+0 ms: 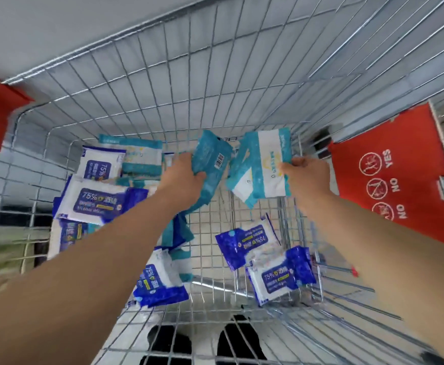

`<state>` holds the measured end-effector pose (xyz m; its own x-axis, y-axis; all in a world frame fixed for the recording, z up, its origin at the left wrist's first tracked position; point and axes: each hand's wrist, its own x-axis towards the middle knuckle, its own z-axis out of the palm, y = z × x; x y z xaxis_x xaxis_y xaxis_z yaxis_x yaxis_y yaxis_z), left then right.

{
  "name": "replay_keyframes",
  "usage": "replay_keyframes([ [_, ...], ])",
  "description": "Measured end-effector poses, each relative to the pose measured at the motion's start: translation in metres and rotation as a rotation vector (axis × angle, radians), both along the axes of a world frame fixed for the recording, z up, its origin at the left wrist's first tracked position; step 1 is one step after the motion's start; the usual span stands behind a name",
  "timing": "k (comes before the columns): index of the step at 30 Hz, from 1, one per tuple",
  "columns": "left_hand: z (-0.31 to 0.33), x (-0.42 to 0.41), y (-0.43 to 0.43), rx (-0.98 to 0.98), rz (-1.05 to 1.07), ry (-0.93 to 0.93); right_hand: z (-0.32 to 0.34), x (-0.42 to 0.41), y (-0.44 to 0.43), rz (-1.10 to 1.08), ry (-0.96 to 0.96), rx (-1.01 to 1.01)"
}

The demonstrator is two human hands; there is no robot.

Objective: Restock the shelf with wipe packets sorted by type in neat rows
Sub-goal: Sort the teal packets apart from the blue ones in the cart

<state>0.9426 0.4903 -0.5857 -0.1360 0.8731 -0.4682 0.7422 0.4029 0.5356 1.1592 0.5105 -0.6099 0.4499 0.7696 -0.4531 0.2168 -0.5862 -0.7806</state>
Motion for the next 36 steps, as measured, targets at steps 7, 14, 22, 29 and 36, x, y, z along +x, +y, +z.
replay_keyframes([
  [7,-0.044,0.051,0.041,0.014,-0.023,-0.029,-0.055,0.026,0.035,-0.037,-0.116,-0.050],
  [14,-0.066,0.055,0.047,0.106,-0.027,-0.012,-0.061,0.024,0.035,0.102,-0.055,-0.098],
  [22,-0.051,0.046,0.038,-0.053,-0.346,0.102,-0.040,0.024,0.024,0.339,-0.308,-0.063],
  [29,0.008,-0.007,0.004,0.041,-0.451,0.451,0.005,-0.033,-0.009,0.755,-0.493,0.131],
  [36,0.033,-0.113,-0.035,-0.028,-0.462,0.573,0.033,-0.129,-0.030,1.018,-0.427,0.164],
])
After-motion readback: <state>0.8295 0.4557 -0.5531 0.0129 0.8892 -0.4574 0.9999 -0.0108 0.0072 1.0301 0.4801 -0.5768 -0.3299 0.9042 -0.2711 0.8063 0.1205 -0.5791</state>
